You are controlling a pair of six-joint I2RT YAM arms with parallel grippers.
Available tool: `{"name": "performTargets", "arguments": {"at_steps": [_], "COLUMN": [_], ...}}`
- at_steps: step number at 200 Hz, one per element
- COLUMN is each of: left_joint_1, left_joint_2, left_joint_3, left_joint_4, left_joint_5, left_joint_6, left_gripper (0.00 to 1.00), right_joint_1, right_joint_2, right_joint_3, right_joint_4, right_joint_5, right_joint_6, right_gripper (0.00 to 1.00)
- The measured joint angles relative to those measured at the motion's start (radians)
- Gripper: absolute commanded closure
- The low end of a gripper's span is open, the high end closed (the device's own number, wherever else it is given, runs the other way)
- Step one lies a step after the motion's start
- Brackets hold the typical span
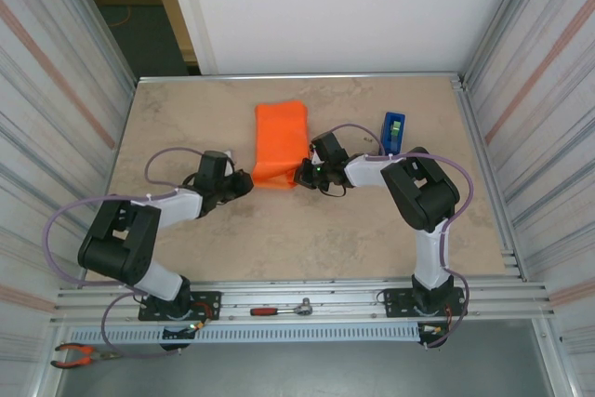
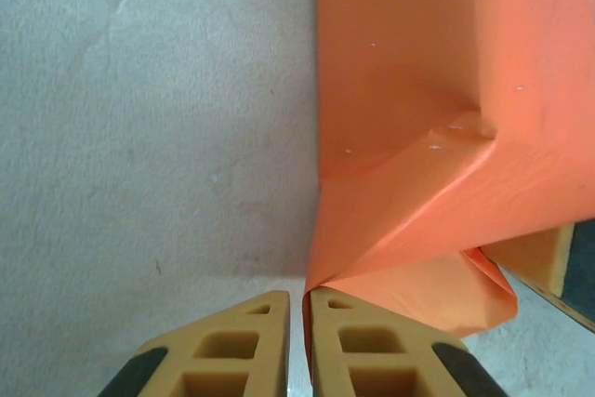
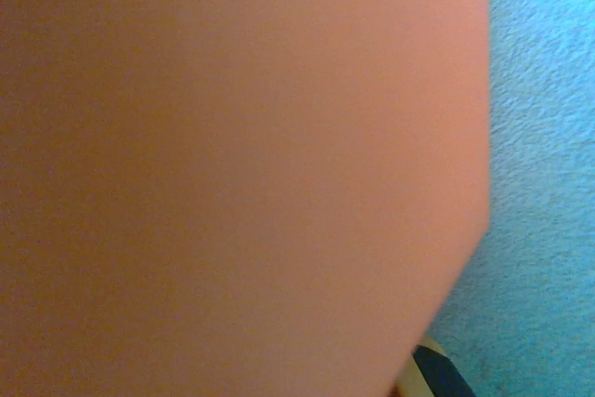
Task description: Wrap the gift box in paper
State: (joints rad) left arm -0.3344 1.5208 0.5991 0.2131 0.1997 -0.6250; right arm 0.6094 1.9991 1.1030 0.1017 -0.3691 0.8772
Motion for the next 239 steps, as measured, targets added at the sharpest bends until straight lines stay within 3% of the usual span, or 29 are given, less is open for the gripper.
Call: {"name": "performTargets", "arguments": {"at_steps": [18,56,87,138,217,239], "left_joint_1": [0.000,0.001,0.003,0.003,-0.016,-0.032], "left_joint_2": [0.006,-0.080,-0.137,-0.061,0.109,0.123], "left_joint_3": [0.001,-0.040,-0.041,0.021,0.120,0.132], "left_joint_4": [0.002,0.015,0.029,0.031,0.046,0.045], "left_joint_5": [-0.017,-0.071,-0.067,-0.009,0.046,0.038], "left_joint_6": [-0.001,0.000,0.001,0.039,0.095,0.106], "left_gripper": [0.82,0.53,0.45,0.43,0.61,0.59], "right_joint_1": [0.000,0.002,0.002,0.002,0.002,0.002], "right_joint_2": [0.000,0.000,0.000,0.000,0.000,0.000], "right_joint_3": [0.000,-0.002,-0.002,-0.002,-0.002,-0.002], "right_joint_4": [0.000,0.003,0.003,0.003,0.003,0.003], "right_joint_5": [-0.003,-0.003,-0.003,-0.003,-0.003,-0.003], "right_joint_6": [0.000,0.000,0.000,0.000,0.000,0.000], "right_gripper": [1.00,1.00,1.00,1.00,1.00,1.00]}}
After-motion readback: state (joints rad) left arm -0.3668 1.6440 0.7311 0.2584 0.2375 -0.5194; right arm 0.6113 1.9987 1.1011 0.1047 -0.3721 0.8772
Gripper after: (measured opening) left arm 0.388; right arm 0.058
